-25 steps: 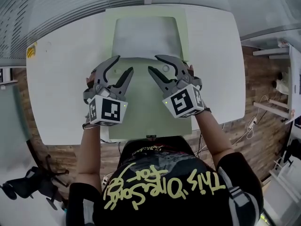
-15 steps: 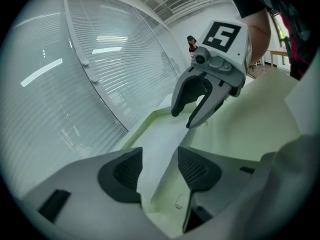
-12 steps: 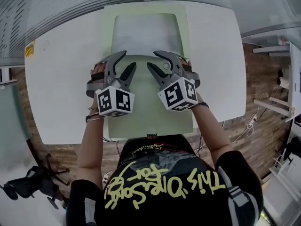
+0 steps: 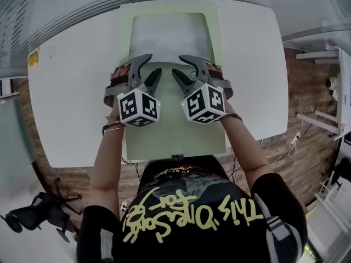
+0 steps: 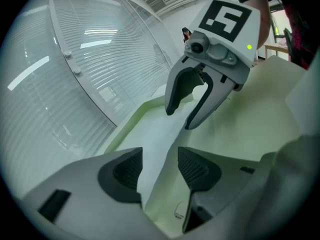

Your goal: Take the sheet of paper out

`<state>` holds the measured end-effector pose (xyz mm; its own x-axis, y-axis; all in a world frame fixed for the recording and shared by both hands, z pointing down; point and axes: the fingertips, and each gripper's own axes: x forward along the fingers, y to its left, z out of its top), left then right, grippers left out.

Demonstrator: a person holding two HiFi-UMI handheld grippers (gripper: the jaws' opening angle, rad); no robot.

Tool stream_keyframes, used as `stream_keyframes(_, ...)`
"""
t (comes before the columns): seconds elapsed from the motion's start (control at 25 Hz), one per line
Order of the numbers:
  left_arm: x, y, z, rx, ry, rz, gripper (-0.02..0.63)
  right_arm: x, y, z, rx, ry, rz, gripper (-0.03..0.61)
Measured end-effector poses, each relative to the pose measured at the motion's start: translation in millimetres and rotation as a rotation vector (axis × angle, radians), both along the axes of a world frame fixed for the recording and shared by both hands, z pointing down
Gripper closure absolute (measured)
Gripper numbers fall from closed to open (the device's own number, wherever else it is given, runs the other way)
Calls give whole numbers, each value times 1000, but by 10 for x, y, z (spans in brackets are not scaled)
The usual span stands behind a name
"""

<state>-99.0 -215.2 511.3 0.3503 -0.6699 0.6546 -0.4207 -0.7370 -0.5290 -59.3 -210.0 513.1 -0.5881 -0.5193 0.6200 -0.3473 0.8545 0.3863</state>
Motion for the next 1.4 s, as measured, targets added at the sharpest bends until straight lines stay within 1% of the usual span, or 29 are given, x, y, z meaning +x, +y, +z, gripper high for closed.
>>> stream_keyframes(0.2, -10, -26, 111, -9, -43, 10, 397, -29, -29, 107, 5, 48, -3, 414)
stream_keyframes(0.36, 9, -42, 101, -6, -72, 16, 397, -26, -65, 171, 20, 93, -12, 414)
stream_keyframes(0.52, 56, -60, 64, 5, -107, 36, 397, -20, -99, 224, 34, 141, -16, 414)
stream_keyframes(0.72, 119, -79, 99, -3, -145, 68, 397, -39, -124, 243, 52, 182, -31, 414)
stream_keyframes(0.8, 146, -99, 131, -4, -173, 84, 397, -31, -144, 259, 62, 202, -37, 414)
stream_keyframes(0.88, 152, -113, 180, -23, -193, 94, 397, -31, -159, 278, 67, 220, -42, 414)
stream_keyframes(0.96, 125, -140, 223, -40, -221, 88, 397, -37, -175, 281, 73, 232, -46, 414)
stream_keyframes(1.04, 92, -183, 240, -41, -251, 77, 397, -42, -188, 277, 68, 230, -47, 414)
stream_keyframes(1.16, 91, -220, 253, -46, -252, 67, 397, -43, -207, 287, 50, 219, -39, 414)
stream_keyframes(1.32, 97, -245, 270, -43, -257, 64, 397, -35, -232, 297, 58, 225, -37, 414)
stream_keyframes(1.4, 102, -257, 261, -41, -246, 56, 399, -27, -247, 288, 62, 220, -30, 414)
